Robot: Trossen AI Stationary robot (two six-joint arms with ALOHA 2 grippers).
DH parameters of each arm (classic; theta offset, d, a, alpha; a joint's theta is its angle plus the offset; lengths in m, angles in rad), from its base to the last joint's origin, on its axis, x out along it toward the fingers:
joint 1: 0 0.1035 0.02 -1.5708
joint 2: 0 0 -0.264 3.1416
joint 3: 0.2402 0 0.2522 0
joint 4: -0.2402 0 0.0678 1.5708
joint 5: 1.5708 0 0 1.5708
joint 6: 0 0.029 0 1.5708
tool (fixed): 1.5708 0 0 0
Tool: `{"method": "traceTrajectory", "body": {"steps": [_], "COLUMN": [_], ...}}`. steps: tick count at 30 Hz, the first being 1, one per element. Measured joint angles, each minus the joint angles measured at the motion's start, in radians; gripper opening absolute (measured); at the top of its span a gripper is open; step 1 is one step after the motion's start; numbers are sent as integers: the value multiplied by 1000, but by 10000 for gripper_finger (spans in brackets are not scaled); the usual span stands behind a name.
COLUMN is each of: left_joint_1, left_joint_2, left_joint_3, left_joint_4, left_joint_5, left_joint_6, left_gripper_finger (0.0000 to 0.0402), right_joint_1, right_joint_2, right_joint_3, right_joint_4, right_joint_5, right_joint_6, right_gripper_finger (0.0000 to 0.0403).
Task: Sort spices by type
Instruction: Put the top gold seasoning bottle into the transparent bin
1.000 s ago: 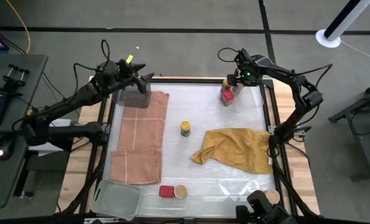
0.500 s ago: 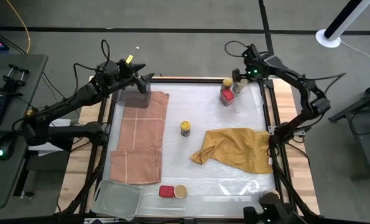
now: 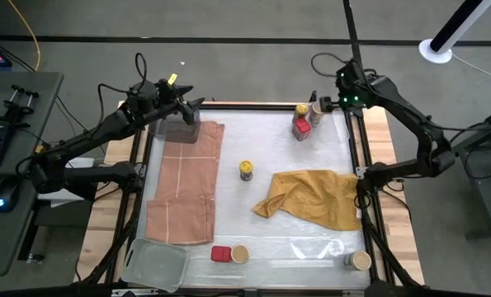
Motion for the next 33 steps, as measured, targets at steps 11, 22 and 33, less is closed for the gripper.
{"method": "traceTrajectory", "body": {"steps": [11, 22, 33], "left_joint_1": [0, 0, 0], "left_joint_2": [0, 0, 0], "left_joint_3": [0, 0, 0], "left_joint_4": [-1, -1, -1], "left_joint_5": [0, 0, 0], "left_joint_6": [-1, -1, -1], "left_gripper_finger": [306, 306, 306], "right_joint_1": [62, 86, 93], "right_joint_2": [11, 11, 91], "right_joint_3": [-205, -250, -250], "right_joint_4": [-115, -173, -158], "right_joint_5": [126, 330, 330], "right_joint_6": [206, 293, 251], "right_gripper_finger": [390, 389, 389]}}
